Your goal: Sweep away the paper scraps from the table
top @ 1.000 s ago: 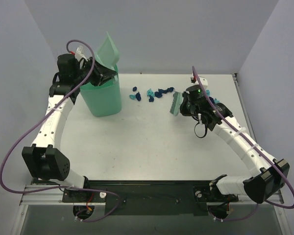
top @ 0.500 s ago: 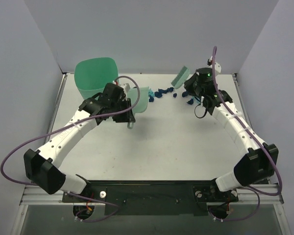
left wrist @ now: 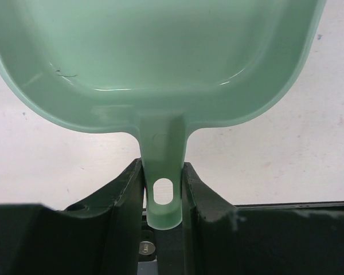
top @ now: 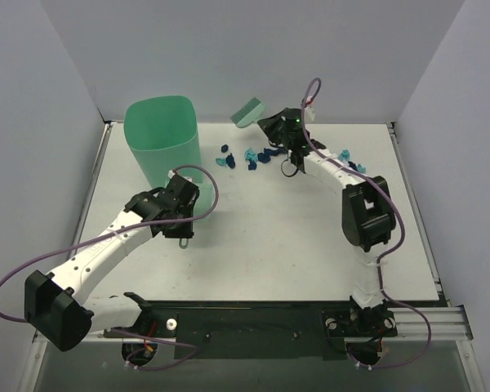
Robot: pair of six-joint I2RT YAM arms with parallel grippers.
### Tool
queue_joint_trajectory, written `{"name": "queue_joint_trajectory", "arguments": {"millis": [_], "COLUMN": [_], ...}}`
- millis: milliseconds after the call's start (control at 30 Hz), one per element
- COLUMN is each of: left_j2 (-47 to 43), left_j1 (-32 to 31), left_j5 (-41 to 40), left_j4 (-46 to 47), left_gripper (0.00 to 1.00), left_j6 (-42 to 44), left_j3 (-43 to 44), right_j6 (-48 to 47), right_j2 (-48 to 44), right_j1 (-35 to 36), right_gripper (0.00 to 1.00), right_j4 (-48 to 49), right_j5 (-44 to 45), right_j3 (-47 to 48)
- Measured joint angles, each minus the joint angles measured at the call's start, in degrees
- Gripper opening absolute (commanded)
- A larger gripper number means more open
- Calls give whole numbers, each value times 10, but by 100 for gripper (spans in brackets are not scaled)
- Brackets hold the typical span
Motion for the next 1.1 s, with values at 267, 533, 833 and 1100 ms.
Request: {"name": "queue_joint_trajectory", "arguments": {"millis": [267,533,833,1100], "left_j2": [1,14,38,61], "left_j1": [0,0,0,0], "left_j5": [-12,-12,-12,-14], "left_j4": [-9,-9,-9,-9], "left_gripper": [0,0,0,0], "left_j6": [5,17,31,50], "left_j3": [-30,-30,-25,-13], "right_j6": [57,103,127,141], "right_j2": [120,128,128,128], "right_j1": [48,53,50,54], "right_gripper": [0,0,0,0], "right_j4": [53,64,56,57], "right_j5": [-4,2,-23,-52], "right_j3": [70,25,8,-34]}}
